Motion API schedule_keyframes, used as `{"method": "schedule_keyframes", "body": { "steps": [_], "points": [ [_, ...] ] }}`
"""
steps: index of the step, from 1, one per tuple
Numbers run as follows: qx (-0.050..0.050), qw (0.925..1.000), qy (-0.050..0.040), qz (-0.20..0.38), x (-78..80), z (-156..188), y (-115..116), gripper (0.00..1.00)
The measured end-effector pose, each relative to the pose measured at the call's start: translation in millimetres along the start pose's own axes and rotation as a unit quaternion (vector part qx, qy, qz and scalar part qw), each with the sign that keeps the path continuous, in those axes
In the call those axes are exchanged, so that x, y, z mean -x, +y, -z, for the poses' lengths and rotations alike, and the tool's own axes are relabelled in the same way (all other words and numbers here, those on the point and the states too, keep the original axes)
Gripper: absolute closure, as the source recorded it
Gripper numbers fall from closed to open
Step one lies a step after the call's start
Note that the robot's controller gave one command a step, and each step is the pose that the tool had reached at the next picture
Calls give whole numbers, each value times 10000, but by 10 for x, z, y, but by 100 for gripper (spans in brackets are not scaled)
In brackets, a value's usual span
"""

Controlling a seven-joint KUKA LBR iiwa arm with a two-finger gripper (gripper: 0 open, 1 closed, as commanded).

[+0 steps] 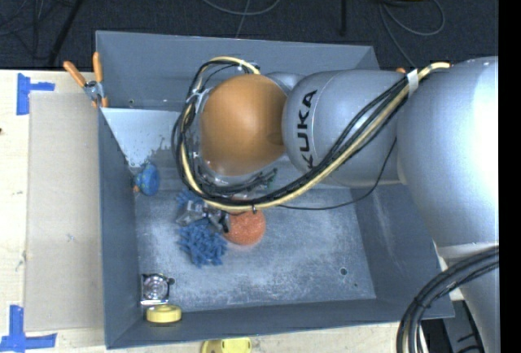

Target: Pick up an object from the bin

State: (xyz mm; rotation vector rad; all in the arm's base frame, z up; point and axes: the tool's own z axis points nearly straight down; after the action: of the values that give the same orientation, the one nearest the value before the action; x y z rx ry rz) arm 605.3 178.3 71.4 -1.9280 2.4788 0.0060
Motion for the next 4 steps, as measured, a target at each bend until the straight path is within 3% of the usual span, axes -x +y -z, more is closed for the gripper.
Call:
{"method": "schedule_keyframes", "body": {
  "steps": [2, 4],
  "points": [
    [13, 10000, 6, -11, -3, 45, 12, 100],
    [10, 10000, 17, -10, 4, 485, 20, 100]
  ]
}}
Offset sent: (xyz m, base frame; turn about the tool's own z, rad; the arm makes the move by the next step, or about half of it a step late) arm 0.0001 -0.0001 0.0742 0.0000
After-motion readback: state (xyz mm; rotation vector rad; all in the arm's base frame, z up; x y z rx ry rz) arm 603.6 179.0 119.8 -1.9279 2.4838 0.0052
